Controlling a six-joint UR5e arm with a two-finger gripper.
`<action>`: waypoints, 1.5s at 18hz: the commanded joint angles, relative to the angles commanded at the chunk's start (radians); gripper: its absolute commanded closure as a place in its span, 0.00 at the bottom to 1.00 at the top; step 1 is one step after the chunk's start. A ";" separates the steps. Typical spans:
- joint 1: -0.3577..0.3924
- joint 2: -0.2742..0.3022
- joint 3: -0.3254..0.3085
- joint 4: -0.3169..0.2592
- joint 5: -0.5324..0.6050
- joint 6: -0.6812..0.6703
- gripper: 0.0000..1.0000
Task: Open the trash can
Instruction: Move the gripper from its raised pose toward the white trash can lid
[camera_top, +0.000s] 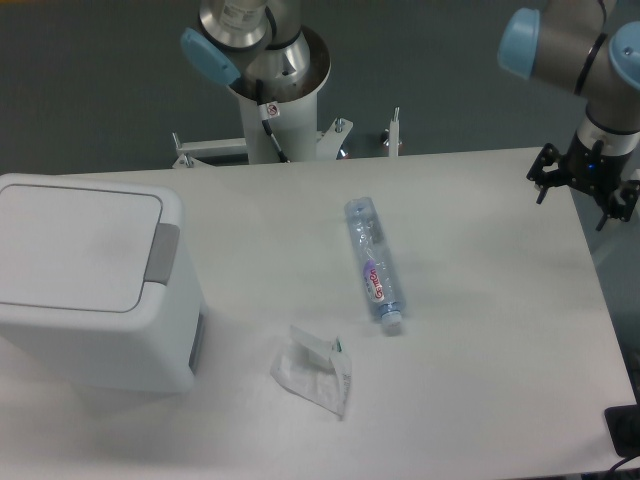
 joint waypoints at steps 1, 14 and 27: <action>-0.003 -0.002 -0.002 0.000 0.002 0.002 0.00; -0.103 -0.043 0.006 0.014 -0.026 -0.196 0.00; -0.334 -0.012 0.089 -0.038 -0.308 -0.734 0.00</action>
